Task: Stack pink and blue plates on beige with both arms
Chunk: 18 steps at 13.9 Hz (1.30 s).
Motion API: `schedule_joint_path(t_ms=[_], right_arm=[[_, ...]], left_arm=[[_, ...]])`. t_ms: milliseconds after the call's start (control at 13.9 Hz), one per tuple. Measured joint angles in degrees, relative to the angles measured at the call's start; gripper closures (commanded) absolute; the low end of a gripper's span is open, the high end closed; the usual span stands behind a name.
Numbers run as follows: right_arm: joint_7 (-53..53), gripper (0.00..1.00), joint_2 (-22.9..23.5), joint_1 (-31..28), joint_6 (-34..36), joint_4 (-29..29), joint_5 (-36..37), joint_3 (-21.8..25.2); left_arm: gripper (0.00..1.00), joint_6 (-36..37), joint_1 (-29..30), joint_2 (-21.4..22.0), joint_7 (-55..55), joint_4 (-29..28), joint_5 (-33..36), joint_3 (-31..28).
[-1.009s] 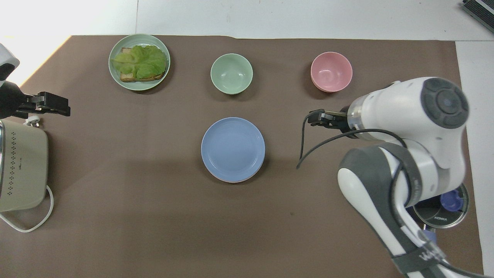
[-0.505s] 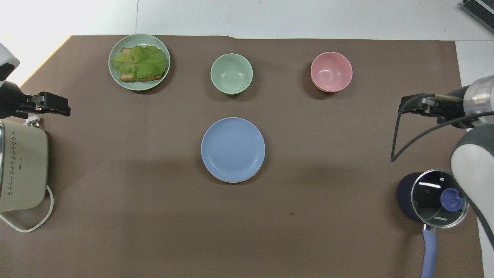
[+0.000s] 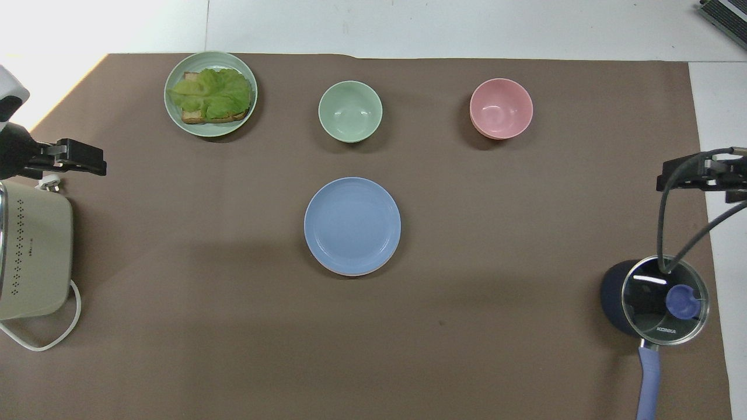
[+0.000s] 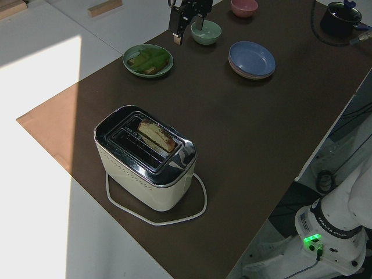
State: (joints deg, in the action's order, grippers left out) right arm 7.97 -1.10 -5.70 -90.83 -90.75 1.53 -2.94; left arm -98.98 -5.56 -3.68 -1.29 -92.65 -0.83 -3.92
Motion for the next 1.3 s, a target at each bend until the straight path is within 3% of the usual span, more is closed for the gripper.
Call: schedule_joint_path(t_ms=[360,1297], right_arm=[[-0.74,0.00,1.26,-0.18,3.27,3.21,0.01,-0.16],[0.08,0.00,1.37,0.11,3.23,2.57,-0.15,-1.60]], left_arm=[[0.00,0.00,0.00,0.00,0.00,0.00,0.00,0.00],[0.00,0.00,0.00,0.00,0.00,0.00,0.00,0.00]])
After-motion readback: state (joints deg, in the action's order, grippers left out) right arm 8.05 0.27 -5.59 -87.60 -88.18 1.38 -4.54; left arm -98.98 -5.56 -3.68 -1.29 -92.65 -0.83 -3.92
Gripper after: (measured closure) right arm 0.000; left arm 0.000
